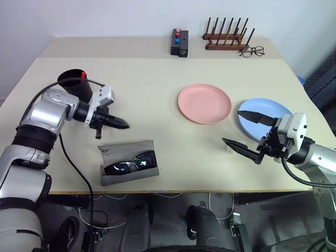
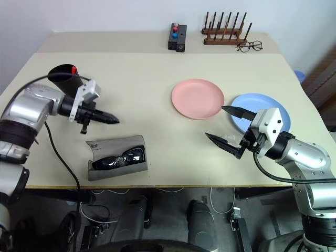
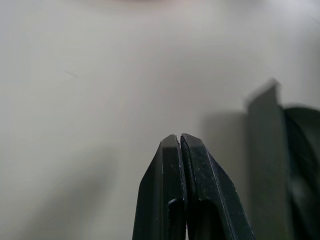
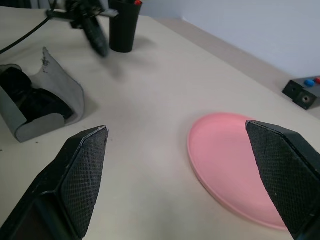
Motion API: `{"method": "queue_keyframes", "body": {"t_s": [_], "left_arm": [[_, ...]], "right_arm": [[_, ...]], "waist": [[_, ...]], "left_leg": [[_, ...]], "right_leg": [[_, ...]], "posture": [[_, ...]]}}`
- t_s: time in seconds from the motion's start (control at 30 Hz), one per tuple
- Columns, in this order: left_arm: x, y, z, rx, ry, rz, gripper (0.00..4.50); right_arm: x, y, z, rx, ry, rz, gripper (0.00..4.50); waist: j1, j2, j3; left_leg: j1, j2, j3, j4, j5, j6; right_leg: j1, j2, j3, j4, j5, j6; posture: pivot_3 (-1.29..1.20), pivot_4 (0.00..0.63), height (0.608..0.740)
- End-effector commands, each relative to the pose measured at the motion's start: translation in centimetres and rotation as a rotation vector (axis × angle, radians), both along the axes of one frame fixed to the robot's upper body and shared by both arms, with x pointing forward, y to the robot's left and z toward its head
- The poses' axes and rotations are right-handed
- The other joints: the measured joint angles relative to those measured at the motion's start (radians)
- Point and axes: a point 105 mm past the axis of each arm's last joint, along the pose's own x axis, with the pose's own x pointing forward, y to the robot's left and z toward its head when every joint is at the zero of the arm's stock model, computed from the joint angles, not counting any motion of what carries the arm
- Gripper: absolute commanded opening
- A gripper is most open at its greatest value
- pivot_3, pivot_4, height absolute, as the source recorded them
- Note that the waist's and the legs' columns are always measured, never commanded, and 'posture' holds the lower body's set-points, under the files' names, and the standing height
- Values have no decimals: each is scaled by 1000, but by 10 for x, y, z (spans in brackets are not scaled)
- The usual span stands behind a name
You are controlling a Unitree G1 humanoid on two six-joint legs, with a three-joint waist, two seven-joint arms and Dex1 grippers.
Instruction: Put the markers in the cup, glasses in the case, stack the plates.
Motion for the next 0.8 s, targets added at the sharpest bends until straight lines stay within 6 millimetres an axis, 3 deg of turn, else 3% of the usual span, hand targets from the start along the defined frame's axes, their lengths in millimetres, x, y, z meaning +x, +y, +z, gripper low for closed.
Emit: {"method": "queue_keyframes", "body": {"t_s": [0.03, 0.47, 0.8], "left_arm": [[-10, 2, 5, 28, -3, -48, 38], [-46, -23, 1, 29, 105, -181, 38], [-68, -26, -16, 45, 172, -234, 38]], "right_arm": [[-2, 0, 10, -2, -51, 5, 4500], [-4, 1, 12, 5, -52, -2, 4500], [-5, 0, 12, 7, -48, -6, 4500]], "waist": [[2, 0, 0], [3, 0, 0], [4, 0, 0]], "left_leg": [[0, 0, 0, 0, 0, 0], [0, 0, 0, 2, 0, 0], [0, 0, 0, 2, 0, 0]], "right_leg": [[0, 0, 0, 0, 0, 0], [2, 0, 0, -1, 0, 0], [2, 0, 0, -1, -1, 1]], "posture": [[0, 150, 740], [0, 150, 740], [0, 150, 740]]}}
